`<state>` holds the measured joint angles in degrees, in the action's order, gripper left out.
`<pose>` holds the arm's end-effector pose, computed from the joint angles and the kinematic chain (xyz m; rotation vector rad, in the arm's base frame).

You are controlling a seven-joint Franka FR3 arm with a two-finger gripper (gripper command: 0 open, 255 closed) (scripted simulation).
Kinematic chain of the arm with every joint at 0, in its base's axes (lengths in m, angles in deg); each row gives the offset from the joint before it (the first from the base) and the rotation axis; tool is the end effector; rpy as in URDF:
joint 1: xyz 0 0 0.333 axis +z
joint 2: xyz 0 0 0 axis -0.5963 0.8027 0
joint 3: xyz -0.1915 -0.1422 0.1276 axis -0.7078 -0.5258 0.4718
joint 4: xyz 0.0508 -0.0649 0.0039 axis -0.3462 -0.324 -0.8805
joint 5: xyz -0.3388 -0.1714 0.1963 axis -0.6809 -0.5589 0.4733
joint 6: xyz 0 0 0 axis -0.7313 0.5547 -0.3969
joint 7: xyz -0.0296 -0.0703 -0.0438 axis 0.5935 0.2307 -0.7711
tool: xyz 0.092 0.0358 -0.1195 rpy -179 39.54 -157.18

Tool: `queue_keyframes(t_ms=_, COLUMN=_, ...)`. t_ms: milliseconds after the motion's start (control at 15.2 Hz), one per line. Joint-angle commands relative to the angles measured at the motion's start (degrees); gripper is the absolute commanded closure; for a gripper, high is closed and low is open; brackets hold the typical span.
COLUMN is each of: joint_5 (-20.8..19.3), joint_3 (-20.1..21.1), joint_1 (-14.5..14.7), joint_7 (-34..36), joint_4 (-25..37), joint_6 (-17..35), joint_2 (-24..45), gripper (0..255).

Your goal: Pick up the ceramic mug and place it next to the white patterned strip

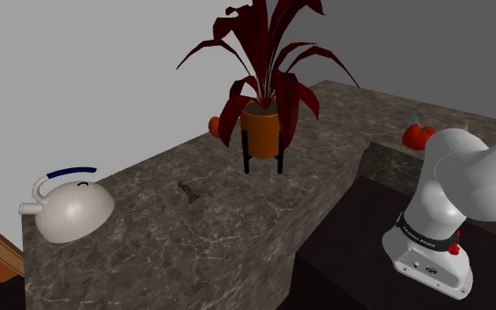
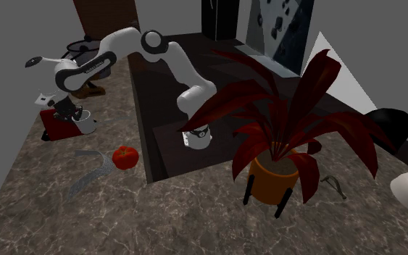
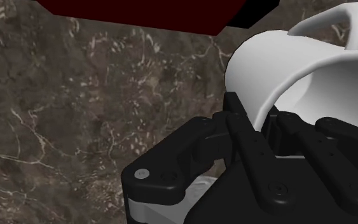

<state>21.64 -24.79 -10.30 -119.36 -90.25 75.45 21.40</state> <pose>-0.1090 -0.6561 0.3043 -3.0729 -0.1149 0.1360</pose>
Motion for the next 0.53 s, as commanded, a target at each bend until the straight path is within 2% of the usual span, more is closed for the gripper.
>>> queue_keyframes(t_ms=0, joint_5=-0.64, joint_3=-0.57, joint_1=0.17, joint_7=0.42, joint_4=-0.70, joint_6=1.06, joint_2=-0.60, gripper=255)
queue_keyframes(t_ms=462, joint_5=-2.18, joint_3=-1.98, joint_1=0.57, joint_7=1.48, joint_4=-2.38, joint_6=3.53, joint_2=-2.03, gripper=255)
